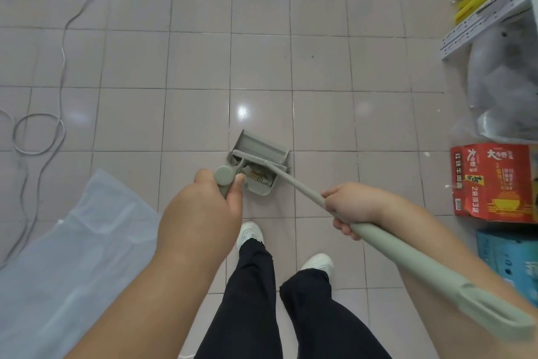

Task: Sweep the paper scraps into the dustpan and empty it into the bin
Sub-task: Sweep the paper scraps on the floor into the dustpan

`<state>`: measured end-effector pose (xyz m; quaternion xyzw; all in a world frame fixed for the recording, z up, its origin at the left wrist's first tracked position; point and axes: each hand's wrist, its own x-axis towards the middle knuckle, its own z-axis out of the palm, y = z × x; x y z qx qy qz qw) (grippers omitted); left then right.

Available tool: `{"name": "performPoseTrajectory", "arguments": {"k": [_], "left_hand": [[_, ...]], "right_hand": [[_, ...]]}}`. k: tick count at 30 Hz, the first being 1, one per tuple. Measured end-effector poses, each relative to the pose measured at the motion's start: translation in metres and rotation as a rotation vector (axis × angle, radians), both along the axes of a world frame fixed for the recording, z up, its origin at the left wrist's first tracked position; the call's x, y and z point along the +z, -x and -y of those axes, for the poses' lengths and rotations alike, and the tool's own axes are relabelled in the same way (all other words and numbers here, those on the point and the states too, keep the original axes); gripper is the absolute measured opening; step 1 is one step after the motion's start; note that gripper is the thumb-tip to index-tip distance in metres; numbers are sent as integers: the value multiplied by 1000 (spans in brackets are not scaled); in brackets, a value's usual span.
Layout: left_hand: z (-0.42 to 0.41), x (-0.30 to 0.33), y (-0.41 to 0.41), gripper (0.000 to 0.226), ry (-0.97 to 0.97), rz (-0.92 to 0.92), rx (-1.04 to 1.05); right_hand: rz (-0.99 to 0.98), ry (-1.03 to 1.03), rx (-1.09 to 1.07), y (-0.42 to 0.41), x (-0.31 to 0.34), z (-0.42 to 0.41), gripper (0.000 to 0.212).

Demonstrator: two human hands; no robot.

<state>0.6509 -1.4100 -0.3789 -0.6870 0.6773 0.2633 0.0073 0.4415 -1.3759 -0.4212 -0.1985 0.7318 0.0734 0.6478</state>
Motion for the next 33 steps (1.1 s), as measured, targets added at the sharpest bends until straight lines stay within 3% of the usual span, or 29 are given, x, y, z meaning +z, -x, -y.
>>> {"name": "performPoseTrajectory", "arguments": {"k": [13, 33], "left_hand": [[-38, 21, 101, 43, 98, -31, -176], [-109, 4, 331, 45, 51, -65, -645]], "right_hand": [[-107, 171, -369, 131, 18, -68, 45], [-277, -2, -991, 299, -14, -284, 42]]}}
